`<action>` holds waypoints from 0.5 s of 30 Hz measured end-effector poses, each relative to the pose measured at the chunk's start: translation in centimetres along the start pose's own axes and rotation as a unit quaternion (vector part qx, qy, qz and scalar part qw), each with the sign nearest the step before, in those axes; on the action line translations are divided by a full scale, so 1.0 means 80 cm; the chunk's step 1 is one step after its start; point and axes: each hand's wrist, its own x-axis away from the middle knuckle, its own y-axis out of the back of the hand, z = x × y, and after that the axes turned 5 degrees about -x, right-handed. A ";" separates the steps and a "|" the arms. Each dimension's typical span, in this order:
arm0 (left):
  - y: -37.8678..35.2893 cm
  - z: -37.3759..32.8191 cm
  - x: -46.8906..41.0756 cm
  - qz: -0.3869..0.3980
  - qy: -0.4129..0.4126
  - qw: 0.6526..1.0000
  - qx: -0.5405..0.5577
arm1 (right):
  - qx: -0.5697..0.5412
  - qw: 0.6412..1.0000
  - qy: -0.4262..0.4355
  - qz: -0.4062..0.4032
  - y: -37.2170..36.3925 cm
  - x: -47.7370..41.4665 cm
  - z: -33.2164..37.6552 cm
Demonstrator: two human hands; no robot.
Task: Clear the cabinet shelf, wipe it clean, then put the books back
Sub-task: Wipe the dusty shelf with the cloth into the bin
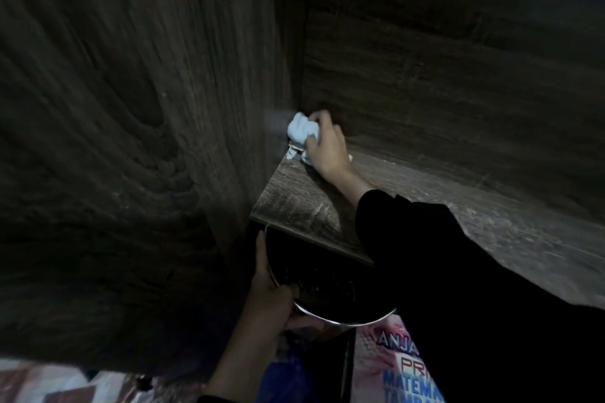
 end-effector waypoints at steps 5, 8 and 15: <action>-0.002 -0.002 0.005 0.005 -0.001 1.000 0.004 | 0.123 0.989 -0.025 0.073 0.003 -0.011 0.009; -0.005 -0.007 0.006 -0.004 0.002 1.000 0.002 | 0.102 0.982 -0.017 0.155 0.027 -0.006 0.018; -0.009 -0.008 0.005 -0.013 -0.007 1.000 0.003 | -0.129 0.990 -0.025 0.058 0.061 0.011 0.012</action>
